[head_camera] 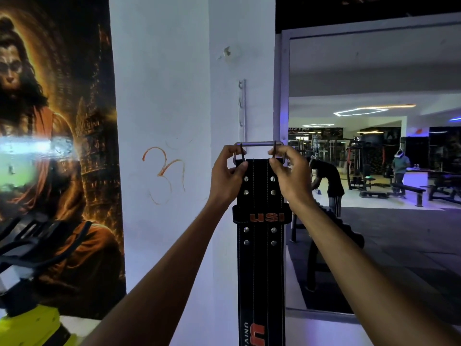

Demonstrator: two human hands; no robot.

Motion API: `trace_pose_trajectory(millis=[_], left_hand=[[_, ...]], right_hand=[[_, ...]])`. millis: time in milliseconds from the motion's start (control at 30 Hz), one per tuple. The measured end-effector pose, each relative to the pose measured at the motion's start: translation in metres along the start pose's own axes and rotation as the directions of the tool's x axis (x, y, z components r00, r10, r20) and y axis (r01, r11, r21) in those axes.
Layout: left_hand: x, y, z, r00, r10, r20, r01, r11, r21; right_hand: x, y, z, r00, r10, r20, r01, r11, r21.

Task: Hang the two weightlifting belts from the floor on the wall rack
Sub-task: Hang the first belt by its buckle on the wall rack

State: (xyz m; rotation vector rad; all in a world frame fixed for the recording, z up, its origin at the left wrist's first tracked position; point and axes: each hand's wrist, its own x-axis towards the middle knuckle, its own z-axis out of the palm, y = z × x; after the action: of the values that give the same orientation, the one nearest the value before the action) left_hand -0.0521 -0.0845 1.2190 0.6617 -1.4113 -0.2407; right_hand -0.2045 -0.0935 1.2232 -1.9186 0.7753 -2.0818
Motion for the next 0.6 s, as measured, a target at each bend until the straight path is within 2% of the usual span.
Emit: trace_pose_trajectory(millis=[267,367,600], left_hand=[[0.055,-0.088,0.006,1.000,-0.014,0.009,0.015,0.993,-0.117],[0.083,-0.118,0.006,1.000,-0.001,0.006,0.002,0.994,-0.106],[0.136,-0.171,0.017,0.994,0.017,-0.106,-0.026,0.996,-0.090]], right_hand=[[0.046,0.075,0.040,0.999,-0.002,0.034,0.000,0.999,0.050],[0.064,0.105,0.061,1.000,-0.006,-0.024,0.008,0.996,0.083],[0.109,0.156,0.100,0.997,-0.011,-0.076,0.017,0.997,0.076]])
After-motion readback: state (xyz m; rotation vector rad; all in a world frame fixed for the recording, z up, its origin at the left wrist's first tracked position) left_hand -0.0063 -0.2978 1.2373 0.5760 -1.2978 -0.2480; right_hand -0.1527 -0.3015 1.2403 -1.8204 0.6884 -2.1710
